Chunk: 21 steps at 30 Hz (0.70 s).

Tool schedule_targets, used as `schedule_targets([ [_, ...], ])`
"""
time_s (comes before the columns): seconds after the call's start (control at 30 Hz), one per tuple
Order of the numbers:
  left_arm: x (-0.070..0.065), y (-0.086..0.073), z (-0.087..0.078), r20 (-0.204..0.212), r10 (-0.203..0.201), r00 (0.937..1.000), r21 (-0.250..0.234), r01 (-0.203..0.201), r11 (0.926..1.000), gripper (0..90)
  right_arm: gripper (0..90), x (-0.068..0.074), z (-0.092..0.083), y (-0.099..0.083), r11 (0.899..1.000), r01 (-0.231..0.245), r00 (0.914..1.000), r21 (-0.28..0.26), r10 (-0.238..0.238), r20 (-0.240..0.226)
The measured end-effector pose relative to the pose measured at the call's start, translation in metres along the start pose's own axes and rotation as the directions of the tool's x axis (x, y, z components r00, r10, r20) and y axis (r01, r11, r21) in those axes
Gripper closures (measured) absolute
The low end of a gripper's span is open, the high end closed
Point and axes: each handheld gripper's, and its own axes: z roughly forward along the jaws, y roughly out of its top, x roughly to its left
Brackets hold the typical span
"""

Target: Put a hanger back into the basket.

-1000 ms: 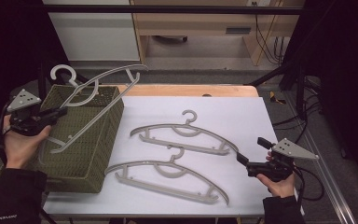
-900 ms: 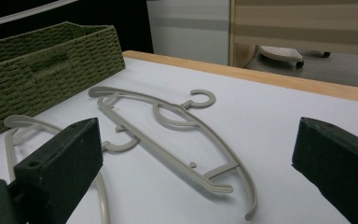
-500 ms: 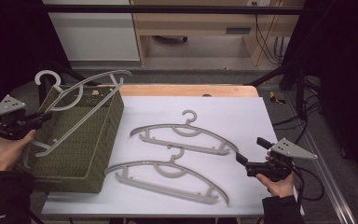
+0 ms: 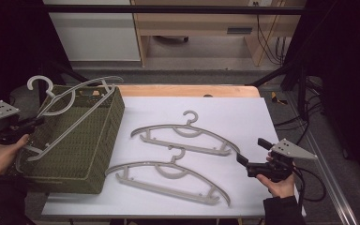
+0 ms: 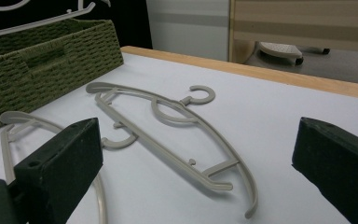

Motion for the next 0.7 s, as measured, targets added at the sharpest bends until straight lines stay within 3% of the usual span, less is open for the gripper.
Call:
schedule_targets([
  [0.37,0.012,-0.010,-0.001,-0.036,0.032,0.9989,0.020,-0.031,0.9993,82.0,1.9,0.000,0.001,0.000,1.000,0.001,1.0000,0.004,-0.001,0.002],
  [0.7,0.014,-0.018,0.003,-0.019,0.046,0.9988,0.034,-0.045,0.9984,82.0,1.9,0.000,0.000,0.000,1.000,-0.002,1.0000,0.002,0.002,0.001],
])
